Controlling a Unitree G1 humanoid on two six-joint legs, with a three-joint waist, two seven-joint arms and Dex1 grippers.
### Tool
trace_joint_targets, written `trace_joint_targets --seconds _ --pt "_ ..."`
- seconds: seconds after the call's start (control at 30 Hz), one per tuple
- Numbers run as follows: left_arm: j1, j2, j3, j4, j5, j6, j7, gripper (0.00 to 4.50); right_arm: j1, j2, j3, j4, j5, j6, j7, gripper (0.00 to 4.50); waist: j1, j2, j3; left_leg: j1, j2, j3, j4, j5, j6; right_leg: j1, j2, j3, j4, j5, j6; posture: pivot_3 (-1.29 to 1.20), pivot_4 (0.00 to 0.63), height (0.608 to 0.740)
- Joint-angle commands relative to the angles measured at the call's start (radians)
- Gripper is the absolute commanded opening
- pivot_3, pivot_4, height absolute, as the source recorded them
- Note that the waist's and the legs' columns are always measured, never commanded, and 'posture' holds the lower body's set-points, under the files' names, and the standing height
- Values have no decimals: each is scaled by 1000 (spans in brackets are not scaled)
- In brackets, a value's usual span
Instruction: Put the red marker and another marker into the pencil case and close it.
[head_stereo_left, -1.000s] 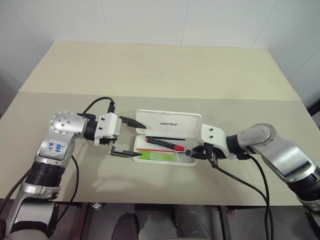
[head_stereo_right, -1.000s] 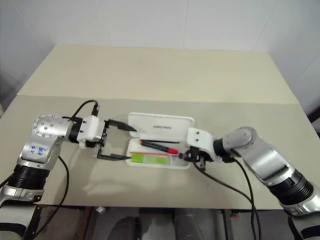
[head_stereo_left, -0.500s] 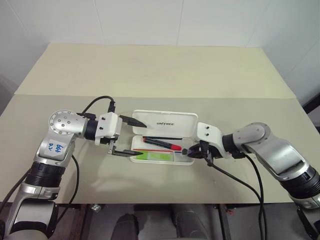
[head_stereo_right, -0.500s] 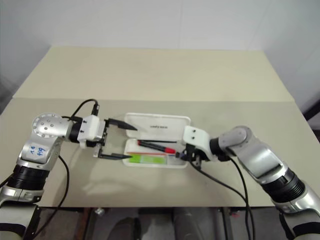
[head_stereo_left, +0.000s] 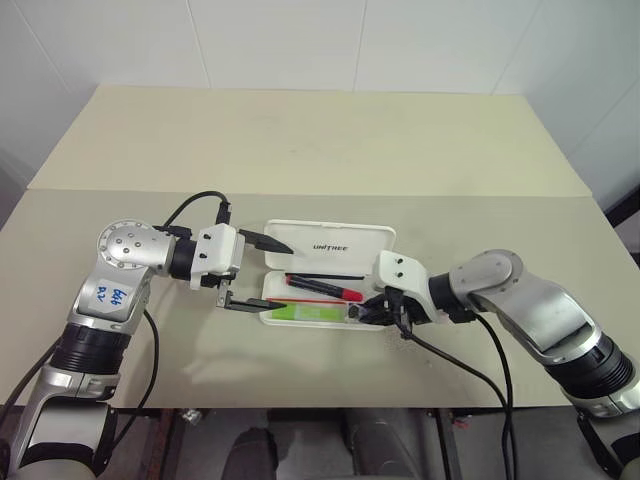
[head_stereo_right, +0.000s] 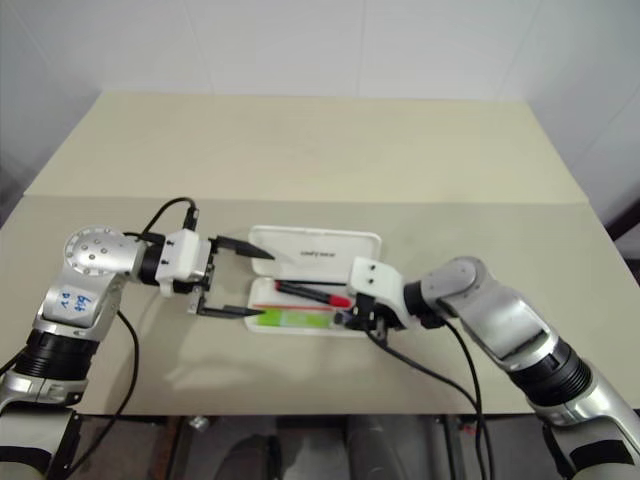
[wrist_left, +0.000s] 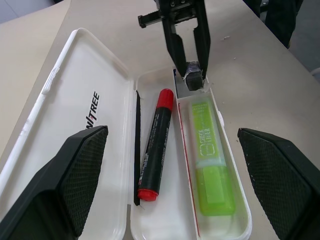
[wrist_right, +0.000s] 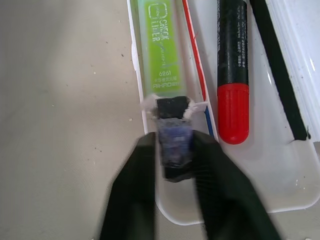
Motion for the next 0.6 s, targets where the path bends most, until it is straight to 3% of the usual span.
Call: trace_joint_targets --seconds 0.03,0.23,0.27,0.4,0.6 --pt "-7 10 14 -32 2 -9 6 4500 -12 -31 -17 8 -11 -30 18 2283 0 0 0 0 0 0 0 0 0 0 0 0 0 0 0 0 150 740" --pt "-6 11 14 -30 3 -13 7 4500 -31 -54 -36 24 -10 -51 38 4318 -1 0 0 0 0 0 0 0 0 0 0 0 0 0 0 0 150 740" --pt "-7 10 14 -29 3 -14 7 4500 -37 -52 -43 27 -8 -53 35 4473 -1 0 0 0 0 0 0 0 0 0 0 0 0 0 0 0 150 740" --pt "-8 8 14 -27 3 -17 8 4500 -41 -40 -107 10 57 -63 56 4473 0 0 0 0 0 0 0 0 0 0 0 0 0 0 0 0 150 740" --pt "-9 17 24 -10 -12 -6 -3 4500 129 7 -382 -80 292 -245 155 4473 8 0 0 -1 0 -2 -1 0 1 0 0 -2 -1 3 8 0 150 740"
